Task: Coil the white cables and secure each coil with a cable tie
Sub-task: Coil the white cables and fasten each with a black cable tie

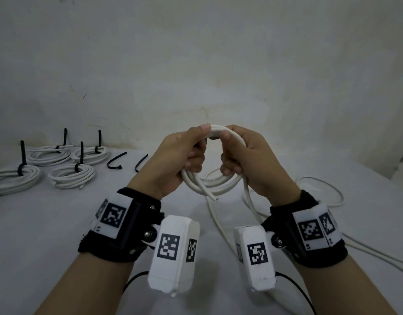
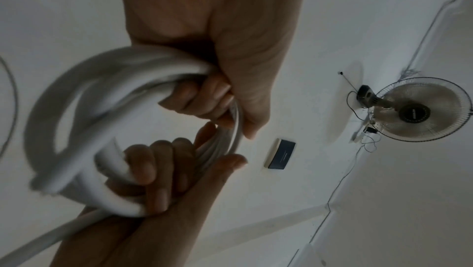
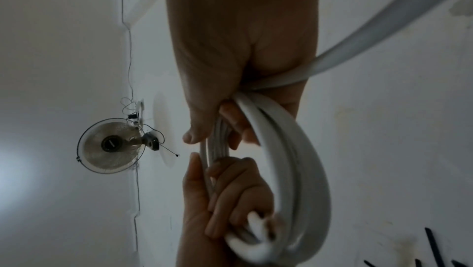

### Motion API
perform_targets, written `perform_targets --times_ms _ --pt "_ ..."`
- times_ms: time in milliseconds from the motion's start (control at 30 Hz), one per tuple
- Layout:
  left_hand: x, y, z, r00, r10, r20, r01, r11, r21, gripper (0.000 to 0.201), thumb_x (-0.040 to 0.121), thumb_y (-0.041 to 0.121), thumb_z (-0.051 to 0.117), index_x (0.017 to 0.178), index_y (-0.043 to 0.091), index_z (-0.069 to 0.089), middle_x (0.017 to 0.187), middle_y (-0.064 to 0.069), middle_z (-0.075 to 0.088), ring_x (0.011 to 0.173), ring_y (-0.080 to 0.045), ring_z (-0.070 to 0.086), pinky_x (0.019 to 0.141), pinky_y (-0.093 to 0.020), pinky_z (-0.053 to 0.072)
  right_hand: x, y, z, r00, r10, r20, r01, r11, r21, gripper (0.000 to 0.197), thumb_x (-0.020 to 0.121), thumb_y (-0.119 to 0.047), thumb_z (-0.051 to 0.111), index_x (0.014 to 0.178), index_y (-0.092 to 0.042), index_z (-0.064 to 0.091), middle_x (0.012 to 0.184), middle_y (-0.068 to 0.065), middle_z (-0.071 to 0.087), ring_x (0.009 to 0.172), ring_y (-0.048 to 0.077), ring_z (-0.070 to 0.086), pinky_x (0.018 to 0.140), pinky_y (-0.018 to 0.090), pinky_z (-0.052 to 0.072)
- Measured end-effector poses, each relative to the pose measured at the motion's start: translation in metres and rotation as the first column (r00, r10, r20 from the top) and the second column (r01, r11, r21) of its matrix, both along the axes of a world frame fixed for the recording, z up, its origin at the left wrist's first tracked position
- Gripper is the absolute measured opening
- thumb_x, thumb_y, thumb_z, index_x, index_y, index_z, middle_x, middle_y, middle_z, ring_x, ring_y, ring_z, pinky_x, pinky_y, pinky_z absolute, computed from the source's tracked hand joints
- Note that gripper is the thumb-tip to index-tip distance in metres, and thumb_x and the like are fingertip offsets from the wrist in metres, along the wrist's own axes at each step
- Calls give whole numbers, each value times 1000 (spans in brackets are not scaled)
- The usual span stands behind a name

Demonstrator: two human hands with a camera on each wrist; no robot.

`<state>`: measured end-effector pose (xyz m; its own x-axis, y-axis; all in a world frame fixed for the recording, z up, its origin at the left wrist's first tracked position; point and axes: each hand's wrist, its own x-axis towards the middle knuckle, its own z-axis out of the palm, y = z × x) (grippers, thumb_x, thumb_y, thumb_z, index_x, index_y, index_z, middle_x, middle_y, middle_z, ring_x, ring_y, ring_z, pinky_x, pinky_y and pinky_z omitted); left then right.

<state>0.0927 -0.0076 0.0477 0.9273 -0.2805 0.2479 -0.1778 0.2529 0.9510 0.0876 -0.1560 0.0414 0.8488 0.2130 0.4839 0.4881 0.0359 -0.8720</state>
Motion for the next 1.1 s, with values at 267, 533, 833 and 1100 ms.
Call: perform_targets --times_ms 267,533,833,1100 --pt "0 -27 -22 994 -113 6 107 923 -369 47 74 61 40 61 17 54 43 6 38 48 -10 48 55 -21 45 -1 -3 7 988 -134 -73 148 954 260 33 95 -35 49 80 -6 49 47 -4 25 36 7 25 38 20 31" --pt "5 -19 -25 983 -118 -142 -10 737 -676 65 96 55 25 44 17 36 33 5 26 29 -8 23 40 -18 21 -7 13 -1 989 -110 95 111 994 -3 33 95 -39 44 126 -29 53 78 7 55 47 16 52 54 29 48" --pt "4 -12 -15 993 -83 -86 23 840 -543 51 77 54 52 45 19 31 32 7 25 27 -4 23 34 -16 18 -9 14 0 994 -67 86 55 988 142 29 102 -20 37 120 -20 61 112 11 64 80 24 69 66 35 57" --pt "4 -7 -9 992 69 -108 -118 822 -557 52 93 39 50 49 20 29 35 8 22 28 -4 20 31 -16 19 -8 20 -4 990 -122 73 110 983 148 29 100 -19 44 125 -22 59 119 3 67 94 21 69 80 37 58"
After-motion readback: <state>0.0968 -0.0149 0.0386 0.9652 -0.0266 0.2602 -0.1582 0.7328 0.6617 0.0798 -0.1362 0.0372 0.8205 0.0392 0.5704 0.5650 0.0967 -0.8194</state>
